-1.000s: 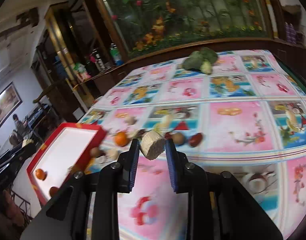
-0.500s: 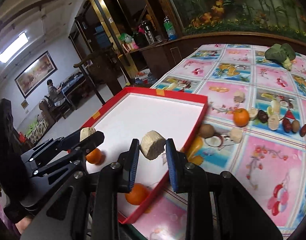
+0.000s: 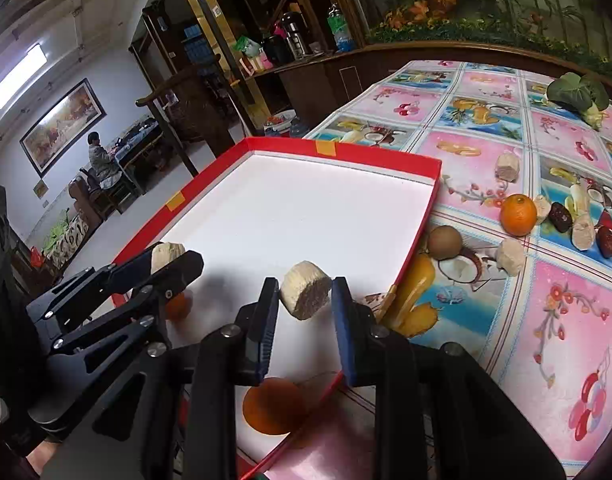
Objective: Organize fruits
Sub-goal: 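Carry both beige cubes into the tray and open both tools, then grasp a red date with the right tool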
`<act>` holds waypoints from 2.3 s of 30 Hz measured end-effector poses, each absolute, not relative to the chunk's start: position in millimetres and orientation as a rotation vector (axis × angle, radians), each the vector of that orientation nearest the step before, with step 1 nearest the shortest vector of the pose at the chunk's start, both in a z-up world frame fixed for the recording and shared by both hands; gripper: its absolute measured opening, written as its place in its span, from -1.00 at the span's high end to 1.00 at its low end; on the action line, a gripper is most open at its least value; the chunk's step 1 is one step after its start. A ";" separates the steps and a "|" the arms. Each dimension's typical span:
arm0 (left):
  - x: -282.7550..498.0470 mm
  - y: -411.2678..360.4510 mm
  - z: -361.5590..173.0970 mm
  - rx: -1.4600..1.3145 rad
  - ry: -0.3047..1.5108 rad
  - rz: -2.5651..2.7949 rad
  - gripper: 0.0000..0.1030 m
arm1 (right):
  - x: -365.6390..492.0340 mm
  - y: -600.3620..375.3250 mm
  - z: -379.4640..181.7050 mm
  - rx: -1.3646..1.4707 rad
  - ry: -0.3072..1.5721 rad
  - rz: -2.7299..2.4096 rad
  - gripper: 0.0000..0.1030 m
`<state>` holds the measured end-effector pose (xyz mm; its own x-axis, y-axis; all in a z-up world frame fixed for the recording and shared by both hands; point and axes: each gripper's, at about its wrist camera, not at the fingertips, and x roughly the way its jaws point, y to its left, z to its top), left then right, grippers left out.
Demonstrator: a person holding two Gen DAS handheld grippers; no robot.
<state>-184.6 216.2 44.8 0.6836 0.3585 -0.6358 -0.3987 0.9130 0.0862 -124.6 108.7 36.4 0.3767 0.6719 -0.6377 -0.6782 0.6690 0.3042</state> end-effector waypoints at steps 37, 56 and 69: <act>-162.1 128.8 59.4 0.062 0.734 0.253 -0.36 | -67.0 -64.0 47.4 0.097 0.784 0.679 0.38; -71.4 56.4 36.4 0.033 0.890 0.050 -0.36 | 6.8 -98.4 21.9 0.017 0.860 0.367 0.40; -9.7 29.9 21.5 0.002 0.953 0.029 -0.35 | 16.8 -136.8 34.9 0.214 0.885 0.361 0.47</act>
